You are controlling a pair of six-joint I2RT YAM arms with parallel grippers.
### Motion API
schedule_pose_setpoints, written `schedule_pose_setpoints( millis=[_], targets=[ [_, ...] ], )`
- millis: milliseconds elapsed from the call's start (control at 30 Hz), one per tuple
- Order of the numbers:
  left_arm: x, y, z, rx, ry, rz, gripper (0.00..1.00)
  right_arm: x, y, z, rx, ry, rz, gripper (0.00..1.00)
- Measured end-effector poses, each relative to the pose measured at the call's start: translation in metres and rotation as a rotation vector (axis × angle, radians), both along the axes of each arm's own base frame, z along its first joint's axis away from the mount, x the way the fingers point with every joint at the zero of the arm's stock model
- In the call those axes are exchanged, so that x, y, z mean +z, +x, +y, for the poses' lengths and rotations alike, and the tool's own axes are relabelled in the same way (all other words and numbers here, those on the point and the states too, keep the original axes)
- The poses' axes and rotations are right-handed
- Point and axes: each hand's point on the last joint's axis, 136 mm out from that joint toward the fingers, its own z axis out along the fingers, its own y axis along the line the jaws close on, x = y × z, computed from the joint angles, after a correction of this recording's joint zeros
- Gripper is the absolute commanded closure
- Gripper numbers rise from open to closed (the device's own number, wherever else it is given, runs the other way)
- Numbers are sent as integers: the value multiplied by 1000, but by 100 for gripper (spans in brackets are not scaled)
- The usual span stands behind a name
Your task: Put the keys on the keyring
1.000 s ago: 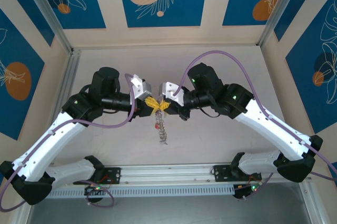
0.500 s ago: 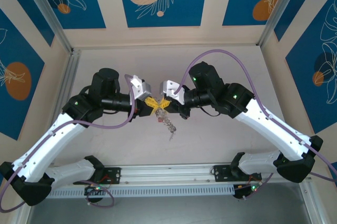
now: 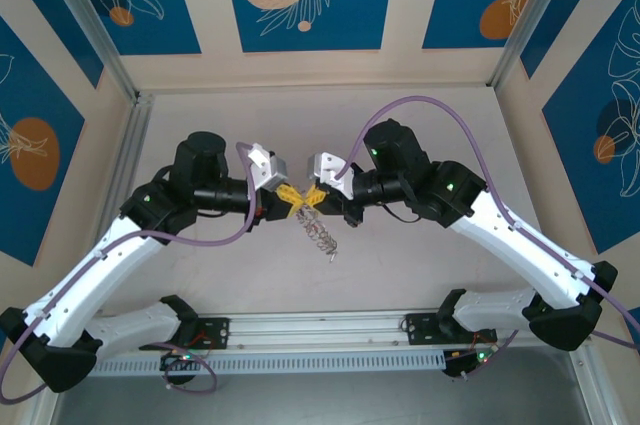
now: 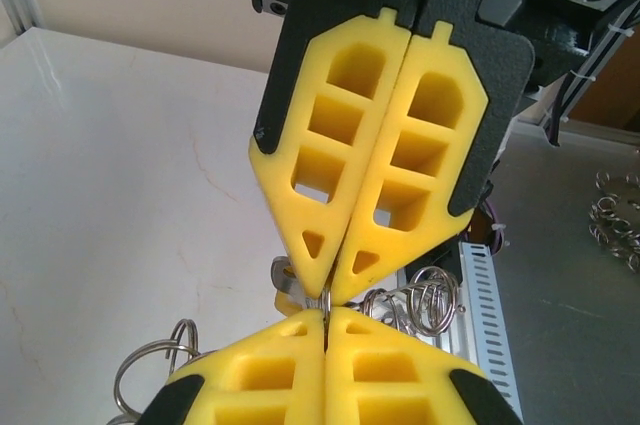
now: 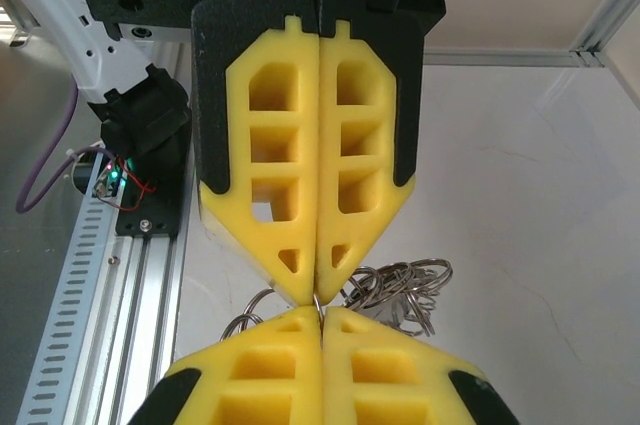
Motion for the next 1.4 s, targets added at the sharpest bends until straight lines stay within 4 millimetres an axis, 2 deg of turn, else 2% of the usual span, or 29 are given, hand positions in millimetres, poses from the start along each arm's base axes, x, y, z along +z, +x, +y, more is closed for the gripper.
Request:
schedule_pose_setpoints(
  millis=[133,367,600,1067,1400],
  targets=[
    [0,-3,0,0,-24,5,100,6,-3,1,12,30,0,87],
    [-7,-3,-1,4,-25,45,100,26,-7,-6,8,103,-25,92],
    [0,-7,0,-10,-53,31,100,27,-3,-9,-7,121,15,78],
    [8,-10,0,-17,-79,26,100,4,-6,-14,-5,97,122,82],
    [18,-14,0,-32,-114,9,100,5,-13,-12,36,121,164,79]
  ],
)
